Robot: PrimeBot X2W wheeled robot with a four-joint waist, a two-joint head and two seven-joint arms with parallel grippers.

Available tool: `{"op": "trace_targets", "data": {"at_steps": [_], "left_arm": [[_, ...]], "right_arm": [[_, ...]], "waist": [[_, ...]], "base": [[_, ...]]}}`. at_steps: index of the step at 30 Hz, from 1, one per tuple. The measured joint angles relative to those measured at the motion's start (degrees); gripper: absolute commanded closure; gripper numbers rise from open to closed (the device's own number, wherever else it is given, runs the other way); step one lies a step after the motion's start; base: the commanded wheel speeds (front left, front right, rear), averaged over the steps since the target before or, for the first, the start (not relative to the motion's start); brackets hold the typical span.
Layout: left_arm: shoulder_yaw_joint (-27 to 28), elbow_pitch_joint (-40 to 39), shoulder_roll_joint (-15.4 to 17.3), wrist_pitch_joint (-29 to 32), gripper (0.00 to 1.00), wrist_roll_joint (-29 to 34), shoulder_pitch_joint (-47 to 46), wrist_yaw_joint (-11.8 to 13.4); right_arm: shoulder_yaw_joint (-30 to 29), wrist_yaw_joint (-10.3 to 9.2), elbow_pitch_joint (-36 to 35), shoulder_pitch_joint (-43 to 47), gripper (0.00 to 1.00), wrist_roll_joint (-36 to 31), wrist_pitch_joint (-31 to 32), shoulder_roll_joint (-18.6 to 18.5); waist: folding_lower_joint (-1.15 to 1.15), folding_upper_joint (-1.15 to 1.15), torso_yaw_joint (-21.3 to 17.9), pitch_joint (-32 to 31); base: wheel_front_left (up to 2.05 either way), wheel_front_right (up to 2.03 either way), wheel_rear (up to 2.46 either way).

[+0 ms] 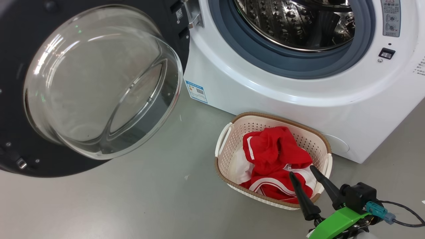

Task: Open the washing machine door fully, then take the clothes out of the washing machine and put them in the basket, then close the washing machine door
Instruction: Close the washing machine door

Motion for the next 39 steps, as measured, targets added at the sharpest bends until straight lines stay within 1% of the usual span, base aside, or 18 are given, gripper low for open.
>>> {"op": "trace_targets", "data": {"at_steps": [6, 10, 21, 22, 23, 25, 30, 33, 36, 39], "left_arm": [[-2.1, -4.0, 1.3, 1.7, 1.0, -2.6, 3.0, 0.0], [-3.6, -7.1, 2.3, 4.1, 1.0, -4.8, 5.0, 0.0], [-6.7, -18.3, 5.0, 10.3, 1.0, -12.1, 12.6, 0.1], [-7.3, -19.3, 5.0, 10.8, 1.0, -12.9, 13.1, 0.1], [-8.8, -21.3, 4.4, 12.1, 1.0, -13.9, 14.1, 0.0], [-9.9, -22.9, 3.6, 13.2, 1.0, -15.4, 15.2, 0.0], [-10.5, -26.8, 4.1, 14.1, 1.0, -18.2, 17.7, 0.0], [-11.2, -31.4, 4.4, 15.3, 1.0, -21.0, 18.6, 0.0], [-12.3, -36.3, 3.7, 16.4, 1.0, -23.9, 19.5, 0.0], [-13.9, -40.5, 3.0, 17.0, 1.0, -24.6, 20.5, 0.0]], "right_arm": [[-0.1, 0.0, 0.0, 0.0, 0.0, 0.0, 0.0, -0.1], [-0.2, 0.0, 0.0, 0.0, 0.0, 0.0, 0.0, 0.1], [-1.1, 0.0, -0.1, 0.0, 0.0, 0.0, 0.0, 0.4], [-1.2, 0.0, -0.1, 0.0, 0.0, 0.0, 0.0, 0.4], [-1.3, 0.0, -0.1, 0.0, 0.0, 0.0, 0.0, 0.5], [-1.3, 0.0, -0.1, 0.0, 0.0, 0.0, 0.0, 0.5], [-1.4, 0.0, -0.2, 0.0, 0.0, 0.0, 0.0, 0.9], [-1.6, 0.0, -0.3, 0.0, 0.0, 0.0, 0.0, 0.9], [-2.0, 0.0, -0.4, 0.0, 0.0, -0.1, 0.0, 0.9], [-2.2, 0.0, -0.5, 0.0, 0.0, -0.1, 0.0, 0.9]], "waist": [[0.0, 0.0, -0.3, 0.2], [0.0, 0.0, -0.6, -0.1], [0.0, 0.0, -1.3, -1.2], [0.0, 0.0, -1.4, -1.4], [0.0, 0.0, -1.6, -1.6], [0.0, 0.0, -1.7, -1.7], [0.0, 0.0, -2.2, -2.0], [0.0, 0.0, -2.5, -2.0], [0.0, 0.0, -2.7, -2.0], [0.0, 0.0, -3.1, -2.0]], "base": [[0.0, 0.0, 0.0], [0.0, 0.0, 0.0], [0.0, 0.0, 0.0], [0.0, 0.0, 0.0], [0.0, 0.0, 0.0], [0.0, 0.0, 0.0], [0.0, 0.0, 0.0], [0.0, 0.0, 0.0], [0.0, 0.0, 0.0], [0.0, 0.0, 0.0]]}}
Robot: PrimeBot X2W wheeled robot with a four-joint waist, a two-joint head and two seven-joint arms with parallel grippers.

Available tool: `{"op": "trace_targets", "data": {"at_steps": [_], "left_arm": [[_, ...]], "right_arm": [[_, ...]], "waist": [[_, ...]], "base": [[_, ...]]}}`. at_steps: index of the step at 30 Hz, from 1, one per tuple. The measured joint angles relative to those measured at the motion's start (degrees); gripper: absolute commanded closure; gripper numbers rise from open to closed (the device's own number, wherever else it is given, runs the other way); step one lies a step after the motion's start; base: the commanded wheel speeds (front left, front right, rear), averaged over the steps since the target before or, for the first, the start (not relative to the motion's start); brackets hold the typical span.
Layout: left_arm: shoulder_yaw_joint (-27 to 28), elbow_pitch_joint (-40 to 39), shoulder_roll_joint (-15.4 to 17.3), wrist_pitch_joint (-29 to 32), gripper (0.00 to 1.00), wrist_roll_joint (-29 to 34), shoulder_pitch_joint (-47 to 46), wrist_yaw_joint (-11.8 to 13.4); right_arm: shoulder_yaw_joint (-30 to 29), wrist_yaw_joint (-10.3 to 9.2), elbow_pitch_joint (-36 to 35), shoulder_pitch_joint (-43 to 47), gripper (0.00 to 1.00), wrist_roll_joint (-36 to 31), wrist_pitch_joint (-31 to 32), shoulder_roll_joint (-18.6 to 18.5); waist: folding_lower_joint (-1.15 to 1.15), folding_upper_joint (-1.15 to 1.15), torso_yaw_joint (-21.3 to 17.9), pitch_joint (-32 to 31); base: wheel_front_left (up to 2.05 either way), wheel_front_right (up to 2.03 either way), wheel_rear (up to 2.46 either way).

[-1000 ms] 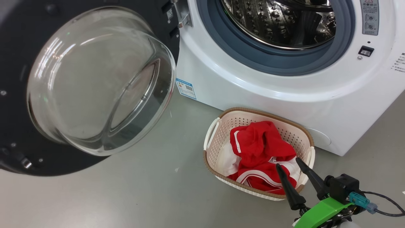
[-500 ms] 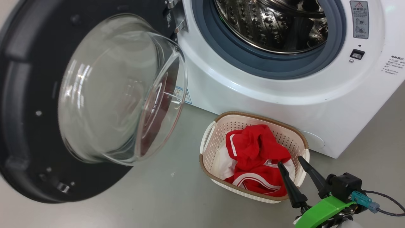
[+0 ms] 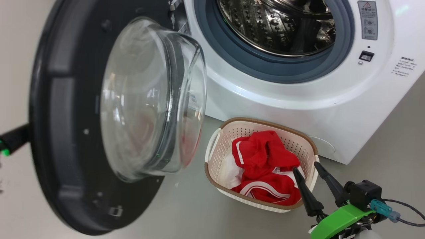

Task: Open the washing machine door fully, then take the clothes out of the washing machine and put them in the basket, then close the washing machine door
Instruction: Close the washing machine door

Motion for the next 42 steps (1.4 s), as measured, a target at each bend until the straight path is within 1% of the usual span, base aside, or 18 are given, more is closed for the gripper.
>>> {"op": "trace_targets", "data": {"at_steps": [8, 12, 17, 23, 25, 29, 30, 31, 33, 35, 39, 40, 42], "left_arm": [[-3.9, -7.5, -1.7, 0.0, 1.0, -1.5, 0.4, 0.0], [-6.0, -10.3, -3.6, -2.3, 1.0, -1.3, 0.1, 0.0], [-8.1, -11.2, -5.5, -5.2, 1.0, -1.0, -0.5, 0.0], [-9.1, -10.5, -5.5, -8.8, 1.0, -0.2, -1.0, 0.0], [-9.4, -10.4, -5.3, -10.2, 1.0, 0.8, -1.0, 0.0], [-9.7, -9.9, -4.9, -13.8, 1.0, 1.8, 0.5, 0.0], [-9.7, -9.9, -4.9, -13.8, 1.0, 1.8, 0.5, 0.0], [-9.9, -9.2, -4.6, -16.0, 0.94, 2.7, 2.4, 0.0], [-10.1, -9.0, -4.4, -16.9, 0.94, 3.1, 3.5, 0.0], [-10.2, -8.4, -4.4, -19.1, 0.87, 3.2, 5.9, 0.0], [-10.2, -7.4, -4.4, -23.8, 0.8, 3.2, 9.6, 0.0], [-10.3, -7.0, -4.4, -24.9, 0.75, 3.2, 10.4, 0.0], [-10.5, -6.2, -4.5, -27.2, 0.55, 3.2, 11.9, 0.0]], "right_arm": [[-0.9, 0.0, -0.3, 0.0, 0.0, 0.0, 0.0, 0.0], [-1.3, 0.0, -0.4, 0.0, 0.0, -0.4, 0.0, 0.0], [-1.4, 0.0, -0.4, 0.0, 0.0, -0.4, 0.0, 0.0], [-1.5, 0.0, -0.5, 0.0, 0.0, -0.4, 0.0, 0.0], [-1.5, 0.0, -0.5, 0.0, 0.0, -0.4, 0.0, 0.0], [-1.6, 0.0, -0.5, 0.0, 0.0, -0.4, 0.0, 0.1], [-1.6, 0.0, -0.5, 0.0, 0.0, -0.4, 0.0, 0.1], [-1.6, 0.0, -0.5, 0.0, 0.0, -0.4, 0.0, 0.2], [-1.6, 0.0, -0.6, 0.1, 0.0, -0.4, 0.0, 0.2], [-1.7, 0.0, -0.6, 0.2, 0.0, -0.4, 0.0, 0.3], [-1.6, 0.0, -0.7, 0.9, 0.0, -0.4, 0.0, 0.3], [-1.6, 0.0, -0.7, 1.1, 0.0, -0.4, 0.0, 0.3], [-1.6, 0.0, -0.7, 1.2, 0.0, -0.4, 0.0, 0.3]], "waist": [[0.0, 0.0, -1.6, 0.1], [0.0, 0.0, -2.2, 0.3], [0.0, 0.0, -2.8, 0.5], [0.0, 0.0, -3.2, 0.3], [0.0, 0.0, -3.2, 0.1], [0.0, 0.0, -3.1, -0.4], [0.0, 0.0, -3.1, -0.4], [0.0, 0.0, -2.9, -0.7], [0.0, 0.0, -2.7, -0.8], [0.0, 0.0, -2.4, -1.1], [0.0, 0.0, -1.7, -1.6], [0.0, 0.0, -1.6, -1.7], [0.0, 0.0, -1.3, -2.0]], "base": [[0.0, 0.0, 0.0], [0.0, 0.0, 0.0], [0.0, 0.0, 0.0], [0.0, 0.0, 0.0], [0.0, 0.0, 0.0], [0.0, 0.0, 0.0], [0.0, 0.0, 0.0], [0.0, 0.0, 0.0], [0.0, 0.0, 0.0], [0.0, 0.0, 0.0], [0.0, 0.0, 0.0], [0.0, 0.0, 0.0], [0.0, 0.0, 0.0]]}}
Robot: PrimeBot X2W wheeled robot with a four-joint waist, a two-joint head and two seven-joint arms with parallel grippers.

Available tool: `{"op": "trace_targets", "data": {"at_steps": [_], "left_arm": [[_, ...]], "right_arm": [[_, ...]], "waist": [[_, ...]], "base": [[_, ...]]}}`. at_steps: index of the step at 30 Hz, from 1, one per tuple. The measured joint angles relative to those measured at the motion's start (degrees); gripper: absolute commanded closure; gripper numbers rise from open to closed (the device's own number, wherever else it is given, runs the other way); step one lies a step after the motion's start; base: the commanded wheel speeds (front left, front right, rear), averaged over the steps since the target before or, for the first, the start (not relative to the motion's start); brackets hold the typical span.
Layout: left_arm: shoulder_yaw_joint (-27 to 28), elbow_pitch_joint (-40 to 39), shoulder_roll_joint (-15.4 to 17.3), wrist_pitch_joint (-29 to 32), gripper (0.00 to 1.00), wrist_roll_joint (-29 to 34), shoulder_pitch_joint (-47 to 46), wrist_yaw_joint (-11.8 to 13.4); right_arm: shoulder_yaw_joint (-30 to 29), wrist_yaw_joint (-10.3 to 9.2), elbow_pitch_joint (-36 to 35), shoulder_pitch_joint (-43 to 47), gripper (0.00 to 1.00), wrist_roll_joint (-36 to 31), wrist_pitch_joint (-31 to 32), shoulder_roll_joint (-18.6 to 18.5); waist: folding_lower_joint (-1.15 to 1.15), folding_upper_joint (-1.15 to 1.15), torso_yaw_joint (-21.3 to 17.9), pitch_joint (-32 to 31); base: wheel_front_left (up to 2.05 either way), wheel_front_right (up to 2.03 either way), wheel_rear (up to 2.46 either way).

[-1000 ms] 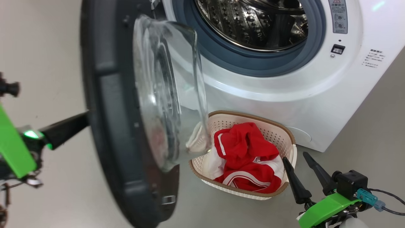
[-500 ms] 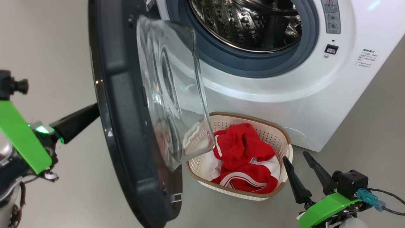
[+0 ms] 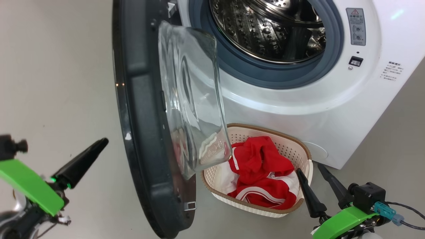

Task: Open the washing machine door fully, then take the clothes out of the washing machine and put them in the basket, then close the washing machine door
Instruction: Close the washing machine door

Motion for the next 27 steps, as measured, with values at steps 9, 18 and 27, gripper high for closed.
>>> {"op": "trace_targets", "data": {"at_steps": [9, 18, 27], "left_arm": [[-3.3, 4.7, -0.6, -13.4, 0.0, 5.0, 5.5, 0.0], [-9.4, 10.7, -2.0, -25.6, 0.0, 7.8, 7.3, 0.0], [-14.4, 17.3, -2.7, -36.9, 0.0, 11.4, 8.2, 0.0]], "right_arm": [[0.5, 0.0, -0.2, 0.0, 0.0, 0.0, 0.0, 0.0], [0.8, 0.0, -0.3, -0.1, 0.0, 0.0, 0.0, -0.2], [1.2, 0.0, -0.3, -0.5, 0.0, 0.0, 0.0, -0.3]], "waist": [[0.0, 0.0, 0.9, -1.0], [0.0, 0.0, 1.1, -0.8], [0.0, 0.0, 1.0, -0.9]], "base": [[0.0, 0.0, 0.0], [0.0, 0.0, 0.0], [0.0, 0.0, 0.0]]}}
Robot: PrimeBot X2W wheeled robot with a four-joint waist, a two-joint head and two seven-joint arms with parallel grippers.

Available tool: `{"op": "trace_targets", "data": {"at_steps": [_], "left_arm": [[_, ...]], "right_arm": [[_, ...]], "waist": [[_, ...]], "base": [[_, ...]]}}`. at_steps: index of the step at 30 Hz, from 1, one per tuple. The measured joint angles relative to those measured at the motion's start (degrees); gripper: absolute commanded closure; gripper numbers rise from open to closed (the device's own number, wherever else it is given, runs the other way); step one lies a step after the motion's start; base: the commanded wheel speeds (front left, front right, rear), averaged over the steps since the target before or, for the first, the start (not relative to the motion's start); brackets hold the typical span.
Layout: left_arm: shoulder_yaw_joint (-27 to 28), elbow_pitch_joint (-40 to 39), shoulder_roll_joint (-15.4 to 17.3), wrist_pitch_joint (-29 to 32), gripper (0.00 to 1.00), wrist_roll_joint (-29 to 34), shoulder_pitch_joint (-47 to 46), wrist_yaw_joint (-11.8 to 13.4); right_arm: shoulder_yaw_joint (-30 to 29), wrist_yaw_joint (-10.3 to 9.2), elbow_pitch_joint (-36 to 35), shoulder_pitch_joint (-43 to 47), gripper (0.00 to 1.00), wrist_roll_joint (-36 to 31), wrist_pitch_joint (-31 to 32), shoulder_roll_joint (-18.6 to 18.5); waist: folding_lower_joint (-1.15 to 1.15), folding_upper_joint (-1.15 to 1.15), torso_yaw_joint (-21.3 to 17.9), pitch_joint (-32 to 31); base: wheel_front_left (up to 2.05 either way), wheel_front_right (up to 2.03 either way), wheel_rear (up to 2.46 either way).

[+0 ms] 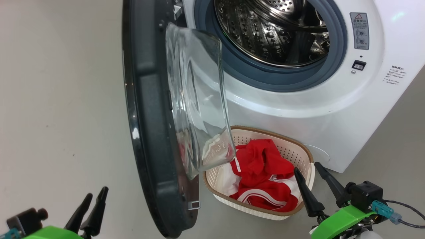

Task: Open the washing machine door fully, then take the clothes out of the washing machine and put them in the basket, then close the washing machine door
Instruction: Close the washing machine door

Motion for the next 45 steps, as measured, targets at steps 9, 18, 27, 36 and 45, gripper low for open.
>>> {"op": "trace_targets", "data": {"at_steps": [9, 18, 27, 36, 45], "left_arm": [[1.0, 6.9, -3.4, -4.6, 0.0, 8.1, 0.0, 0.0], [14.3, 5.1, -10.9, -4.6, 0.0, 27.4, 1.9, -0.1], [23.6, -1.1, -17.3, -4.6, 0.0, 43.9, 6.0, -0.1], [26.2, -6.1, -20.1, -4.6, 0.0, 51.5, 7.9, -0.1], [26.6, -7.1, -21.2, -4.6, 0.0, 53.0, 8.6, -0.1]], "right_arm": [[-0.3, 0.0, -0.1, 0.0, 0.0, 0.0, 0.0, -0.5], [-0.6, 0.0, -0.2, 0.0, 0.0, 0.0, 0.0, -0.6], [-1.8, 0.0, -0.9, 0.2, 0.0, 0.1, 0.0, -0.6], [-2.8, 0.0, -1.5, 0.7, 0.0, 0.1, 0.0, -0.6], [-3.3, 0.0, -1.7, 1.8, 0.0, 0.1, 0.0, -0.4]], "waist": [[0.01, 0.0, -0.2, -0.2], [0.0, 0.0, -0.4, -0.9], [0.0, 0.0, -0.5, -1.6], [0.0, 0.0, -0.8, -1.9], [0.0, 0.0, -0.9, -2.0]], "base": [[0.0, 0.0, 0.0], [0.0, 0.0, 0.0], [0.0, 0.0, 0.0], [0.0, 0.0, 0.0], [0.0, 0.0, 0.0]]}}
